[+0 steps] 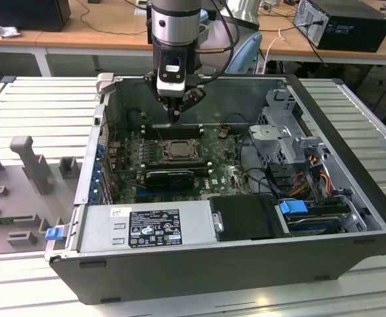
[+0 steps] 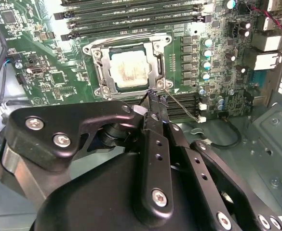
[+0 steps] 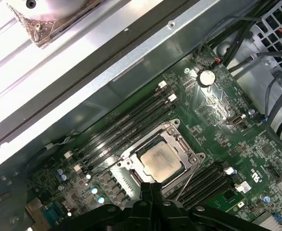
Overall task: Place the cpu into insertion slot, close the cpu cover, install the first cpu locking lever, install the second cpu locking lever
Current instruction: 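Install the first cpu locking lever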
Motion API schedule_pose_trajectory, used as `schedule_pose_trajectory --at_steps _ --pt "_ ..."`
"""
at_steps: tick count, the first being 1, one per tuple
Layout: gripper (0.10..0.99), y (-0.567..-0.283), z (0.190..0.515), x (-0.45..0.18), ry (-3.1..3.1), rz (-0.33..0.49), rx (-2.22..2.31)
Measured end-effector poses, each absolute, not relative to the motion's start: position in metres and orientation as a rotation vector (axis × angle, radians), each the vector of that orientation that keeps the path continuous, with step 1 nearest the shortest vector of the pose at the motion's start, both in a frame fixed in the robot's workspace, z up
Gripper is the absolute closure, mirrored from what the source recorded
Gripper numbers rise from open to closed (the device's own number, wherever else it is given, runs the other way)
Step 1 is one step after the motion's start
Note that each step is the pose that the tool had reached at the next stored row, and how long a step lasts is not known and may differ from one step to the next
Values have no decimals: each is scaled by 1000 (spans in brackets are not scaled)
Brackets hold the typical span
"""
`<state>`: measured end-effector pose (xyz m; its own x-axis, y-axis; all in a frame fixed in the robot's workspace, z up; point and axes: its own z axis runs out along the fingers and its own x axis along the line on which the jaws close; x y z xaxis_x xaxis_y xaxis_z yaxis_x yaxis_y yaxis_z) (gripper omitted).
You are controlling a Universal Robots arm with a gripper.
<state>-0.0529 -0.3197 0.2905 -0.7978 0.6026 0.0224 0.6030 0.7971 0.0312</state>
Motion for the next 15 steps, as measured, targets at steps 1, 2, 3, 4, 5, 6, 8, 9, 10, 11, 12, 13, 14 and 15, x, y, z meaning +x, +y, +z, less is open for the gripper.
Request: schedule_pose_trajectory --at_steps 1,2,3,4,5,6,8,9,10,11,12,13,14,15 --pt "980 -320 291 -53 -2969 -57 -991" --pt "980 -320 291 -53 -2970 -57 -987" --pt "980 -320 290 -53 -2972 -57 -981" --pt "980 -320 291 -53 -2974 -57 -975" --pt "980 -320 291 -53 -2976 -57 -969" --pt "980 -320 291 -53 -2977 -57 -964" --pt "980 -320 291 -53 -2983 -57 -946" --pt "980 -320 291 -53 -2984 -57 -941" --pt "980 -320 291 -53 -2986 -57 -935" --pt "980 -320 291 -53 -2988 -57 -927" --pt "980 -320 291 -53 -2989 -57 -923" --pt "980 -320 291 -53 -2991 -57 -918" --pt "980 -320 291 -53 -2994 -57 -909" --pt "980 -320 291 -53 -2995 -57 -905"
